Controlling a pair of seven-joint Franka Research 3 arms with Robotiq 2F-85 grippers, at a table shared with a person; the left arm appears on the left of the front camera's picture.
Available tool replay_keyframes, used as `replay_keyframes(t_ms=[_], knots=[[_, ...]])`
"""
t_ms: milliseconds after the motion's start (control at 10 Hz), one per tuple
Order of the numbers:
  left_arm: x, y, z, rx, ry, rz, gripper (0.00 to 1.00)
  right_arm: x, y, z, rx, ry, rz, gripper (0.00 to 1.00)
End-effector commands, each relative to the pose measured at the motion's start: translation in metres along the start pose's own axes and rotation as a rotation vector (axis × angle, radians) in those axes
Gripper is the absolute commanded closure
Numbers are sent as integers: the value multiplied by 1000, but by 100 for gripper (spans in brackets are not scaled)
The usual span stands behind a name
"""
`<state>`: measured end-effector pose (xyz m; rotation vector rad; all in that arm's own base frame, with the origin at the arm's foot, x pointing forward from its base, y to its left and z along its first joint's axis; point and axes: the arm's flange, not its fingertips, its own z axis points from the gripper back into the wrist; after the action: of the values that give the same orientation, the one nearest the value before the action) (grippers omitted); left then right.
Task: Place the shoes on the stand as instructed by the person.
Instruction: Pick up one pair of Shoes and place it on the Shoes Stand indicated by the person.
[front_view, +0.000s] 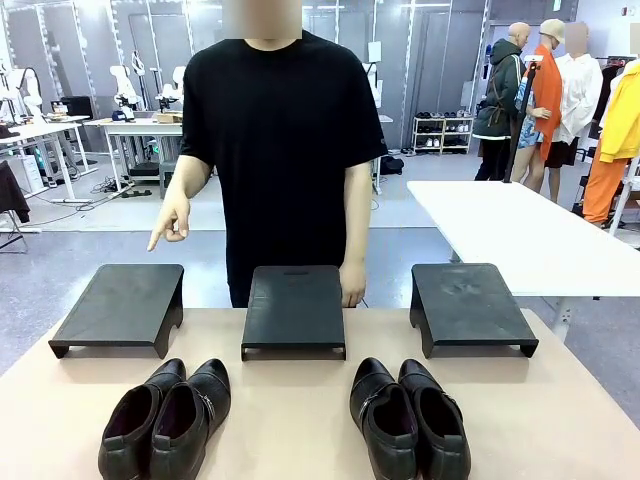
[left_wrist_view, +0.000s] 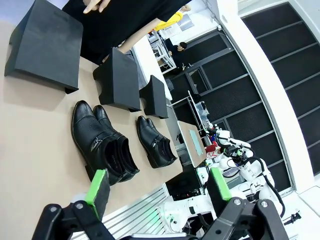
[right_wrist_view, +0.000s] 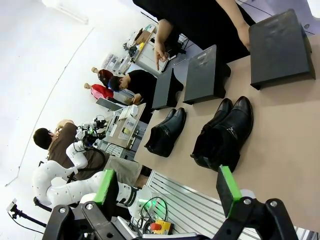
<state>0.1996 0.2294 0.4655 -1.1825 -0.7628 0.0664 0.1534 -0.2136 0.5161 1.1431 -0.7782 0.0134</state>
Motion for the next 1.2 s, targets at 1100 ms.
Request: replay_keyframes(t_ms=[1100], knots=[[-5,-146,-171,372,529,-177,0,1,0,0,9,-5,23,0]])
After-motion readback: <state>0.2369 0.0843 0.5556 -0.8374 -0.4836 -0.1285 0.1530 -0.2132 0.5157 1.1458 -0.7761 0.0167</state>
